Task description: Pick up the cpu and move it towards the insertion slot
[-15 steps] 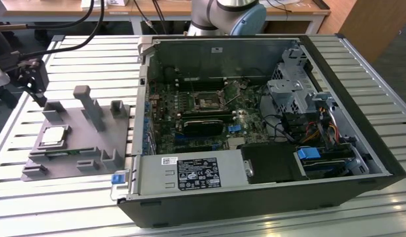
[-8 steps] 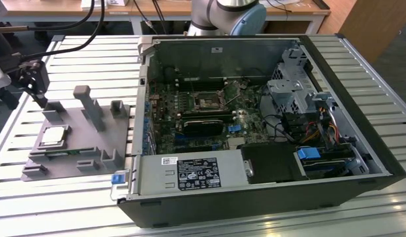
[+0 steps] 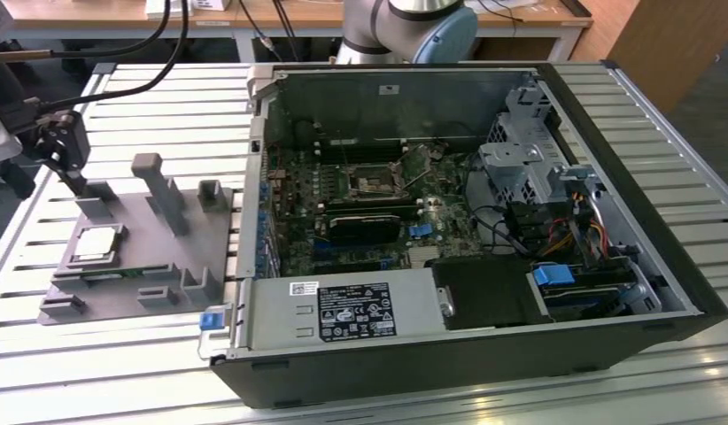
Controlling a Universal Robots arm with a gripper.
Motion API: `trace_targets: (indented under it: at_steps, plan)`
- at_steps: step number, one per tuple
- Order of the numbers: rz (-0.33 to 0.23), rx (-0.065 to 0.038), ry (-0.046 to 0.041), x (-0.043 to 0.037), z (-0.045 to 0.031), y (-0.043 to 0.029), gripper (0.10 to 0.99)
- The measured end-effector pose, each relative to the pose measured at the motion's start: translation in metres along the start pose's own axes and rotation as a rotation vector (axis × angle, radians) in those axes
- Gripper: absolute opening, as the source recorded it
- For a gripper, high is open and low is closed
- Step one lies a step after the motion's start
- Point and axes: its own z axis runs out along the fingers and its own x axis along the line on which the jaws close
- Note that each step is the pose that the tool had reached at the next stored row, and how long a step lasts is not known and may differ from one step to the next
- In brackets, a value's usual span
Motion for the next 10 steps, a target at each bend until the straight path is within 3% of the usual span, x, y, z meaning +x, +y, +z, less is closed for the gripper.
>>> trace_targets:
  at_steps: [10]
  plan:
    - [0.0, 0.0, 0.0, 0.0, 0.0036, -0.0001, 0.588]
